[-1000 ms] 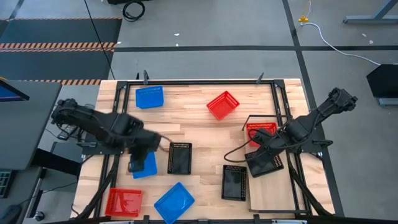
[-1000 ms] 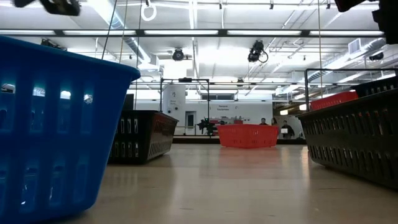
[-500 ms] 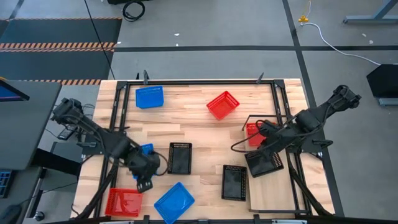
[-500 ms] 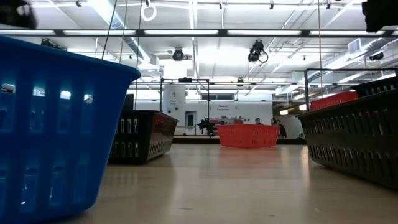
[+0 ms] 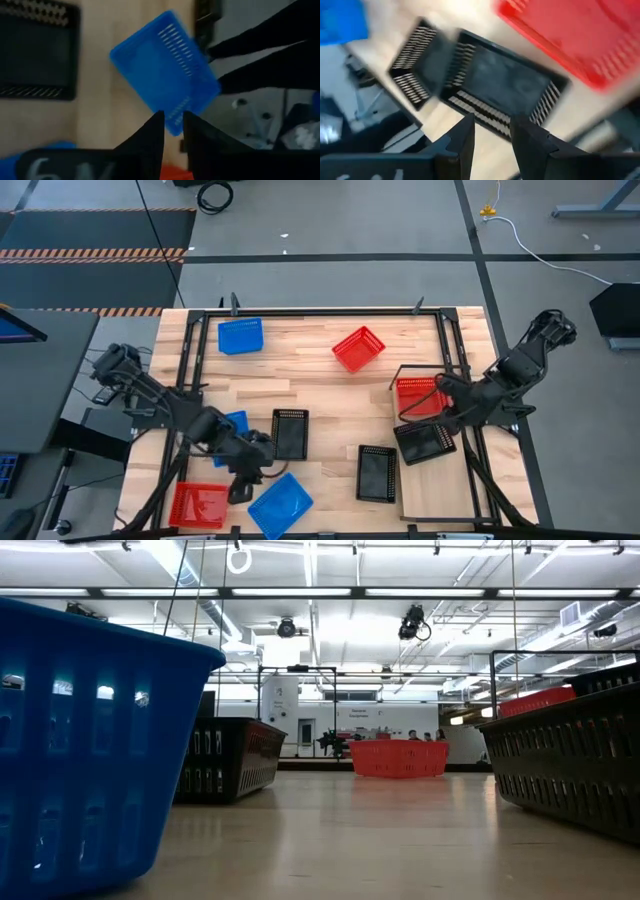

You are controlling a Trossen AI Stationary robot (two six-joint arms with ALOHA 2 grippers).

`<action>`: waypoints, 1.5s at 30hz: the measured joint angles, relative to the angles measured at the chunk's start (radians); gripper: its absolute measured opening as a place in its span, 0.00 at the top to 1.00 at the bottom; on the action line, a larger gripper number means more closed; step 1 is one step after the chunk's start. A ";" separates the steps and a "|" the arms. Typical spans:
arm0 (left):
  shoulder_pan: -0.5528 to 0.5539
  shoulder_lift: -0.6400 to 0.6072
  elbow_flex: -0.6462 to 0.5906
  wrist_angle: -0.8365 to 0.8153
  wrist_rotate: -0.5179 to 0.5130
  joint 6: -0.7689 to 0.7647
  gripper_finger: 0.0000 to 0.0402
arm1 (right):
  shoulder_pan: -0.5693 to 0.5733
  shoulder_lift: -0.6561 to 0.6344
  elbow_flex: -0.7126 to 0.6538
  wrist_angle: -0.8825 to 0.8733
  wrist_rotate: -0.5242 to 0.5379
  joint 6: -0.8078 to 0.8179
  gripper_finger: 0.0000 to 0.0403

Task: Stack baskets on shelf by color
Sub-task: Put the top black bin on the shelf

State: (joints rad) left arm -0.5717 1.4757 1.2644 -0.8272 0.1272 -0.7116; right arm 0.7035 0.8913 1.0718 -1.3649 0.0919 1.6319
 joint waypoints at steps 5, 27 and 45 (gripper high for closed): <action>0.053 0.056 0.005 -0.002 0.038 0.124 0.79 | 0.079 0.073 -0.002 -0.054 -0.011 0.261 0.68; 0.125 0.068 0.005 0.177 -0.026 0.199 0.82 | 0.043 0.312 -0.275 0.115 -0.197 0.493 0.68; 0.151 0.067 0.005 0.154 -0.026 0.261 0.84 | 0.043 0.295 -0.275 0.329 -0.200 0.583 0.68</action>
State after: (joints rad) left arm -0.4205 1.5425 1.2697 -0.6731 0.1013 -0.4503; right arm 0.7467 1.1866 0.7963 -1.0355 -0.1077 2.2152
